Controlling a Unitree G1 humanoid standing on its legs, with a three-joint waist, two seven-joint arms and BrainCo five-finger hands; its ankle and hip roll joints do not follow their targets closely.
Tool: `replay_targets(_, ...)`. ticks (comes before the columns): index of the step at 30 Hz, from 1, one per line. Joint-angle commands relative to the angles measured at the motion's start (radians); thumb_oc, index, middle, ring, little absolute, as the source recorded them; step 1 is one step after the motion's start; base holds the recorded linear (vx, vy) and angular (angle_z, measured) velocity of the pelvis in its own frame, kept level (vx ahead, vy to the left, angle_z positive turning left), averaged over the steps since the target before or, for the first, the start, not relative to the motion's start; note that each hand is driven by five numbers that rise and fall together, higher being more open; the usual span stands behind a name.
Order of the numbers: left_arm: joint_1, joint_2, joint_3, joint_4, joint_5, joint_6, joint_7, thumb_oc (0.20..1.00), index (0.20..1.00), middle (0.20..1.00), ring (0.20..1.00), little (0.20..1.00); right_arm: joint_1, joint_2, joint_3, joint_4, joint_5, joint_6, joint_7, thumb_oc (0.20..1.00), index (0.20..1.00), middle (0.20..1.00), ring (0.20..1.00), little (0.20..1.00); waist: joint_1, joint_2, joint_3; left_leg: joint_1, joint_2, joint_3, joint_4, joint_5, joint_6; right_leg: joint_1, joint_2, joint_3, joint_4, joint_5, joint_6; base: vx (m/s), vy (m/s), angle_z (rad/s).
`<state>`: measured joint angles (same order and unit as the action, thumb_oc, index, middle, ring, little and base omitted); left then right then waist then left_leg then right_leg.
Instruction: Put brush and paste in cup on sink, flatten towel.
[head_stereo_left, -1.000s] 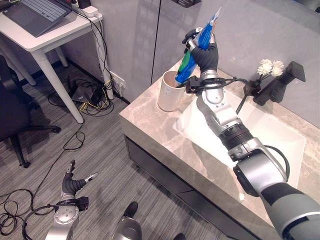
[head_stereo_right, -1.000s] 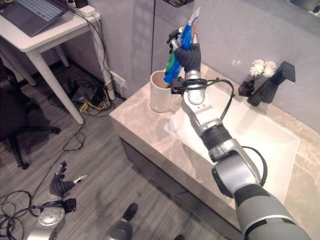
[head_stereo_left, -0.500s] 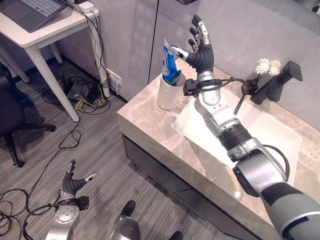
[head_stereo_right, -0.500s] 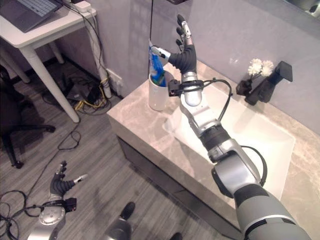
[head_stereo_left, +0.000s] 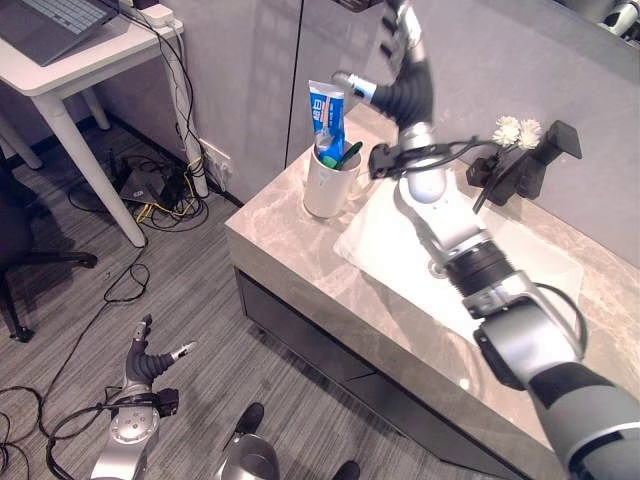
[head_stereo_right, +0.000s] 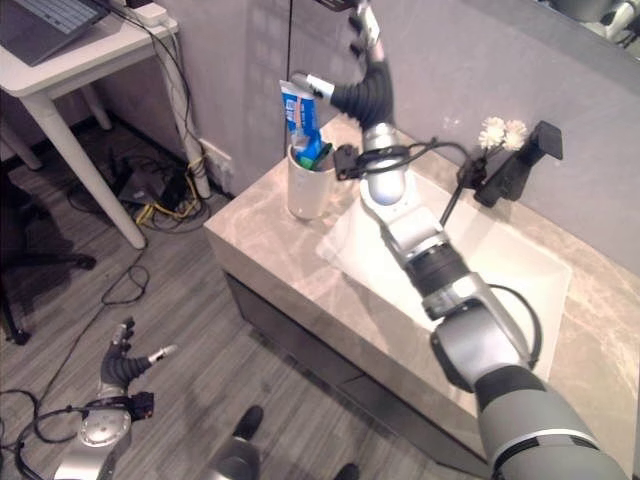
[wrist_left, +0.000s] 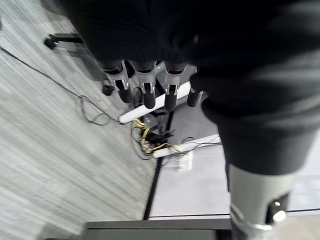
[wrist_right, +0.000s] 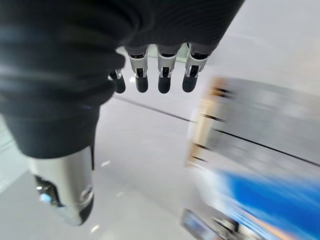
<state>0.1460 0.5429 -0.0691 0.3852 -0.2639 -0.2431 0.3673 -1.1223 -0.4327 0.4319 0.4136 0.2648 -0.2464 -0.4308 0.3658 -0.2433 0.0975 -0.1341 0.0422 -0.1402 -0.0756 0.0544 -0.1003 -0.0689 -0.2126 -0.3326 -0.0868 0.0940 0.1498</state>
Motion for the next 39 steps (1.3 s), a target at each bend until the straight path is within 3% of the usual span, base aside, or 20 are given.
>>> replay_targets(1,0.026,0.042,0.068,-0.078,0.026,-0.039,0.007,1.0,1.0,1.0,1.0,1.0,-0.056,-0.14,-0.036,-0.083,-0.112,-0.026,-0.052,1.0,1.0,1.0,1.0,1.0,-0.023,0.027,-0.049,0.005,-0.017,0.032,-0.012,0.002,0.059,0.068,-0.067,0.077,0.0,0.103,0.061,-0.01,0.009,-0.21)
replay_targets(3,0.06,0.046,0.134,-0.148,0.023,-0.043,0.0,1.0,1.0,1.0,1.0,1.0,0.014,-0.257,-0.12,-0.153,-0.142,-0.038,-0.062,1.0,1.0,1.0,1.0,1.0,-0.052,0.059,-0.064,0.025,-0.01,0.05,-0.012,0.0,0.056,0.074,-0.066,0.086,0.0,0.093,0.06,-0.01,0.012,-0.2)
replay_targets(8,0.087,0.048,0.205,-0.215,0.016,-0.045,-0.012,1.0,1.0,1.0,1.0,1.0,0.147,-0.354,-0.262,-0.222,-0.112,-0.069,-0.059,1.0,1.0,1.0,1.0,1.0,-0.092,0.1,-0.084,0.05,0.002,0.08,-0.012,-0.004,0.049,0.075,-0.061,0.101,0.0,0.074,0.059,-0.01,0.015,-0.13)
replay_targets(9,0.096,0.052,0.243,-0.25,0.015,-0.052,-0.013,1.0,1.0,1.0,1.0,1.0,0.219,-0.408,-0.34,-0.243,-0.087,-0.089,-0.064,1.0,1.0,1.0,1.0,1.0,-0.119,0.12,-0.091,0.056,0.007,0.094,-0.012,-0.005,0.046,0.069,-0.059,0.111,0.0,0.07,0.06,-0.01,-0.002,-0.12)
replay_targets(12,0.111,0.047,0.28,-0.272,0.005,-0.042,-0.014,1.0,1.0,1.0,1.0,1.0,0.325,-0.438,-0.454,-0.285,-0.033,-0.117,-0.064,1.0,1.0,1.0,1.0,1.0,-0.144,0.137,-0.098,0.063,0.017,0.106,-0.012,-0.004,0.041,0.066,-0.055,0.12,0.0,0.065,0.057,-0.01,-0.013,-0.2)
replay_targets(16,0.128,0.04,0.341,-0.324,-0.015,-0.035,-0.04,1.0,1.0,1.0,1.0,1.0,0.6,-0.497,-0.709,-0.303,-0.05,-0.121,-0.1,1.0,1.0,1.0,1.0,1.0,-0.219,0.173,-0.11,0.071,0.026,0.114,-0.012,-0.006,0.033,0.068,-0.051,0.126,0.0,0.06,0.053,0.01,-0.015,-0.16)
replay_targets(17,0.128,0.043,0.337,-0.327,-0.016,-0.034,-0.042,1.0,1.0,1.0,1.0,1.0,0.612,-0.497,-0.72,-0.306,-0.048,-0.123,-0.098,1.0,1.0,1.0,1.0,1.0,-0.215,0.171,-0.112,0.071,0.026,0.113,-0.012,-0.007,0.033,0.069,-0.05,0.124,0.0,0.06,0.053,0.01,-0.012,-0.13)
replay_targets(18,0.131,0.04,0.348,-0.356,-0.042,-0.037,-0.064,0.595,0.595,0.595,0.595,0.595,0.709,-0.498,-0.801,-0.259,-0.023,-0.127,-0.108,1.0,1.0,1.0,1.0,1.0,-0.245,0.183,-0.115,0.077,0.029,0.118,-0.012,-0.009,0.033,0.069,-0.049,0.13,0.0,0.06,0.053,-0.02,-0.005,-0.07)
replay_targets(21,0.146,0.05,0.36,-0.394,-0.06,-0.045,-0.09,0.2,0.2,0.2,0.2,0.2,0.825,-0.496,-0.877,-0.182,-0.042,-0.11,-0.126,1.0,1.0,1.0,1.0,1.0,-0.262,0.189,-0.119,0.084,0.031,0.129,-0.012,-0.012,0.035,0.063,-0.047,0.146,0.0,0.059,0.052,0.0,0.005,-0.04)
replay_targets(23,0.167,0.039,0.387,-0.45,-0.103,-0.063,-0.112,0.2,0.2,0.2,0.2,0.2,0.971,-0.416,-0.97,-0.111,-0.097,-0.078,-0.17,1.0,1.0,1.0,1.0,1.0,-0.296,0.207,-0.115,0.092,0.033,0.151,-0.012,-0.008,0.042,0.047,-0.044,0.173,0.0,0.07,0.048,-0.03,0.019,-0.23)
replay_targets(26,0.177,0.032,0.398,-0.485,-0.143,-0.072,-0.13,0.2,0.2,0.2,0.2,0.2,1.059,-0.361,-1.027,-0.061,-0.147,-0.045,-0.207,1.0,1.0,1.0,1.0,1.0,-0.309,0.215,-0.116,0.099,0.037,0.159,-0.012,-0.018,0.042,0.042,-0.04,0.188,0.0,0.063,0.048,0.01,-0.007,-0.34)
replay_targets(27,0.183,0.027,0.412,-0.514,-0.152,-0.077,-0.137,0.2,0.2,0.2,0.2,0.2,1.125,-0.283,-1.082,-0.047,-0.139,-0.05,-0.223,1.0,1.0,1.0,1.0,1.0,-0.329,0.224,-0.108,0.091,0.04,0.164,-0.012,-0.004,0.039,0.032,-0.036,0.194,0.0,0.07,0.045,-0.03,-0.034,-0.2)
replay_targets(32,0.171,0.054,0.402,-0.537,-0.159,-0.077,-0.155,0.2,0.2,0.2,0.2,0.2,1.203,-0.221,-1.097,0.127,-0.123,-0.036,-0.254,1.0,1.0,1.0,1.0,1.0,-0.347,0.234,-0.101,0.077,0.047,0.155,-0.012,-0.006,0.026,0.029,-0.03,0.188,0.0,0.055,0.044,-0.03,-0.031,-0.09)
replay_targets(36,0.187,0.06,0.401,-0.555,-0.169,-0.075,-0.168,0.2,0.2,0.2,0.2,0.2,1.204,-0.166,-1.099,0.294,-0.002,-0.064,-0.25,1.0,1.0,1.0,1.0,1.0,-0.356,0.249,-0.09,0.074,0.05,0.157,-0.012,0.004,0.025,0.02,-0.027,0.194,0.0,0.06,0.038,-0.01,-0.019,-0.05)
replay_targets(38,0.196,0.04,0.386,-0.549,-0.211,-0.07,-0.177,0.2,0.2,0.2,0.2,0.2,1.202,-0.114,-1.084,0.37,0.119,-0.097,-0.201,1.0,1.0,1.0,1.0,1.0,-0.359,0.258,-0.086,0.085,0.056,0.162,-0.012,-0.006,0.02,0.026,-0.022,0.196,0.0,0.046,0.035,0.02,-0.016,-0.01)
replay_targets(39,0.188,0.032,0.366,-0.537,-0.235,-0.066,-0.177,0.2,0.2,0.2,0.2,0.2,1.2,-0.096,-1.051,0.437,0.145,-0.081,-0.179,1.0,1.0,1.0,1.0,1.0,-0.358,0.261,-0.082,0.086,0.057,0.163,-0.012,-0.005,0.019,0.027,-0.021,0.196,0.0,0.046,0.034,0.0,0.0,0.0)
